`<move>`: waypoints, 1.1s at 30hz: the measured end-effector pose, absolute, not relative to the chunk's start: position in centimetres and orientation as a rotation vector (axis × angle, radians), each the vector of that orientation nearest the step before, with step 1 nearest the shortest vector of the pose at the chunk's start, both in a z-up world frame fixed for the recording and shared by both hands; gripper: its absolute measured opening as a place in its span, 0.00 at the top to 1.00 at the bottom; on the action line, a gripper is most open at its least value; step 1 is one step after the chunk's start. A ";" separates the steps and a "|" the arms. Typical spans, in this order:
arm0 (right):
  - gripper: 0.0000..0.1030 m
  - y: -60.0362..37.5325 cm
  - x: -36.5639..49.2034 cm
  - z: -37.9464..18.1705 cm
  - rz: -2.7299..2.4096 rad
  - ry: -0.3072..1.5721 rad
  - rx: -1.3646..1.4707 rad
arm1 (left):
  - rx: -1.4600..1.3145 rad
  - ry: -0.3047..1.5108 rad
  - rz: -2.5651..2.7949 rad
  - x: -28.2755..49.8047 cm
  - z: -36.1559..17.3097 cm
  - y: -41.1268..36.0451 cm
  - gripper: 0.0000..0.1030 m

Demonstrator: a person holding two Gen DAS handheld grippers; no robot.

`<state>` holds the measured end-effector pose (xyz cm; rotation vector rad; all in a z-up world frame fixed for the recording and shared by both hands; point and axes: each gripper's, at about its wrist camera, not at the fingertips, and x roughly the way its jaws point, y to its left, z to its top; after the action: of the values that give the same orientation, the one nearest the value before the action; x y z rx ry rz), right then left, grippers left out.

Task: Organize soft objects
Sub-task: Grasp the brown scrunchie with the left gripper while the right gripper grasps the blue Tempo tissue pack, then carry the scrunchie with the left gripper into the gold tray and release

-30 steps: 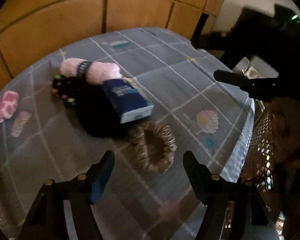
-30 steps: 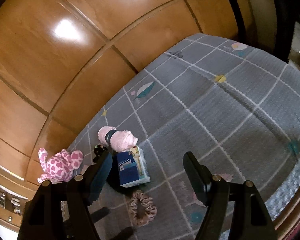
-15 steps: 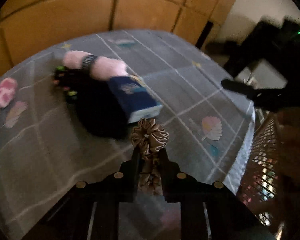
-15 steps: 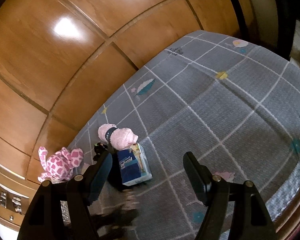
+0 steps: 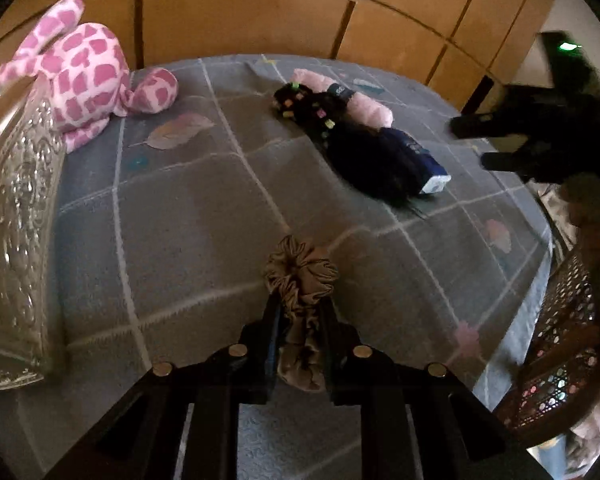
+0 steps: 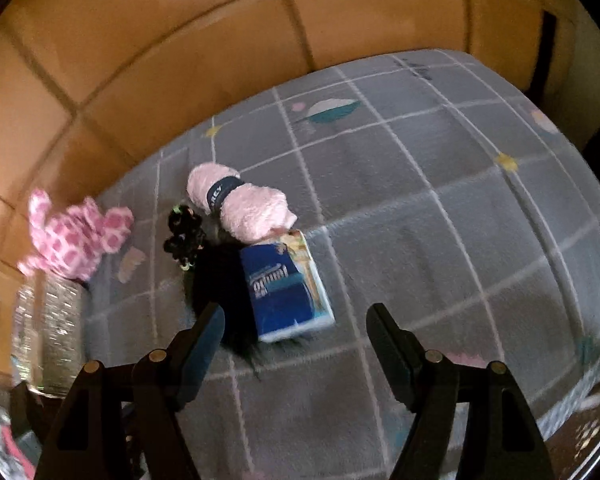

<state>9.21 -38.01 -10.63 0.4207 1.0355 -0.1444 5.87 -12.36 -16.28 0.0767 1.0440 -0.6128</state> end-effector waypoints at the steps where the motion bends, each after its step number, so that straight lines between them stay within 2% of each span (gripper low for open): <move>1: 0.28 -37.6 10.1 -11.0 -0.150 1.057 0.390 | 0.073 1.043 -0.614 5.7 -16.3 -12.0 0.83; 8: 0.29 -36.2 14.5 -14.8 -0.145 1.210 0.282 | 0.051 1.044 -0.613 5.8 -16.7 -11.8 0.80; 9: 0.43 -36.1 14.7 -15.6 -0.140 1.230 0.272 | 0.053 1.036 -0.614 5.6 -16.5 -11.8 0.80; 10: 0.46 -35.9 14.6 -15.9 -0.162 1.227 0.231 | 0.056 1.027 -0.616 5.4 -16.5 -11.8 0.80; 21: 0.46 -37.2 13.6 -15.9 -0.188 1.208 0.287 | 0.079 1.001 -0.600 5.2 -16.0 -12.0 0.85; 33: 0.46 -40.7 13.2 -15.4 -0.236 1.202 0.347 | 0.076 1.060 -0.570 10.8 -12.0 -15.5 0.84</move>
<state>13.19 -40.70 -15.41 0.3467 1.2016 -0.2360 10.77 -15.52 -12.00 0.0755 1.0599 -0.5698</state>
